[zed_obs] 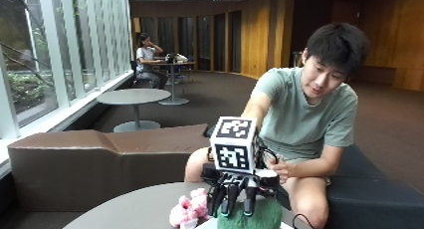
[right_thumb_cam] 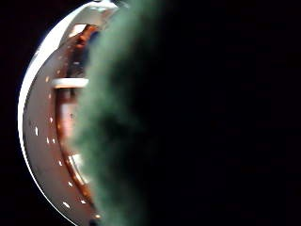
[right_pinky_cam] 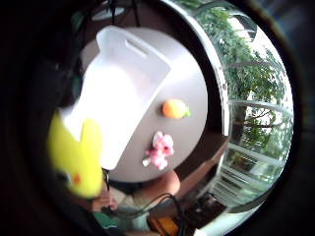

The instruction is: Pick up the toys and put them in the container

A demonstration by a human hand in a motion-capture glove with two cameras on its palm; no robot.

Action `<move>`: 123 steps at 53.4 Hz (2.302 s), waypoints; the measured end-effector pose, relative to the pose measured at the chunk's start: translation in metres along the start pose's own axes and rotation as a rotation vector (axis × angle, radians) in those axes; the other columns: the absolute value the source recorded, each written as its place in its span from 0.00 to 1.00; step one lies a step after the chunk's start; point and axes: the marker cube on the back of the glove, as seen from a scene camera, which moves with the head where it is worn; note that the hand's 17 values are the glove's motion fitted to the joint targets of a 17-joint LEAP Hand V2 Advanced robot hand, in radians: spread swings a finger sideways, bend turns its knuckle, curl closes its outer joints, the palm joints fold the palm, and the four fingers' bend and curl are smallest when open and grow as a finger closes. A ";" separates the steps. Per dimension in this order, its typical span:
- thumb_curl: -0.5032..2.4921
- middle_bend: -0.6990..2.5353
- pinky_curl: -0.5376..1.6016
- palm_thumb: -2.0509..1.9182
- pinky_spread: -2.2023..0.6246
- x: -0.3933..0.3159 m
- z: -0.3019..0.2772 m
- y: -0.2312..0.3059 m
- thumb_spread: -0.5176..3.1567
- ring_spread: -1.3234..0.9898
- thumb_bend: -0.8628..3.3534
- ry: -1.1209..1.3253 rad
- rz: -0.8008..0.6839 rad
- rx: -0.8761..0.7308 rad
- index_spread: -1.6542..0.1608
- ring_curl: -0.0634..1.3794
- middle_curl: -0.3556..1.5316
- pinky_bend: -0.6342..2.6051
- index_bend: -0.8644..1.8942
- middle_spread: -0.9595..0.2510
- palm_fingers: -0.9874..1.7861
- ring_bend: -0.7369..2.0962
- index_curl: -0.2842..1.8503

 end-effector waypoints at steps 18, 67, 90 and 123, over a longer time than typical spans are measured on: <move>0.41 0.25 0.47 0.55 0.77 0.033 -0.028 0.043 0.45 0.56 0.20 0.120 0.035 -0.011 0.78 0.34 0.39 0.57 0.32 0.80 0.20 0.48 0.33; 0.30 0.25 0.43 0.56 0.79 0.256 0.182 0.161 0.51 0.60 0.20 -0.092 0.588 -0.158 0.82 0.30 0.32 0.54 0.32 0.89 0.28 0.43 0.20; 0.30 0.39 0.43 0.57 0.73 0.240 0.261 0.137 0.49 0.51 0.21 -0.167 0.737 -0.206 0.88 0.41 0.40 0.58 0.32 0.85 0.40 0.65 0.15; 0.44 0.51 0.44 0.71 0.65 0.237 0.118 0.151 0.32 0.40 0.26 -0.368 0.478 -0.034 0.77 0.47 0.56 0.56 0.51 0.61 0.68 0.73 0.18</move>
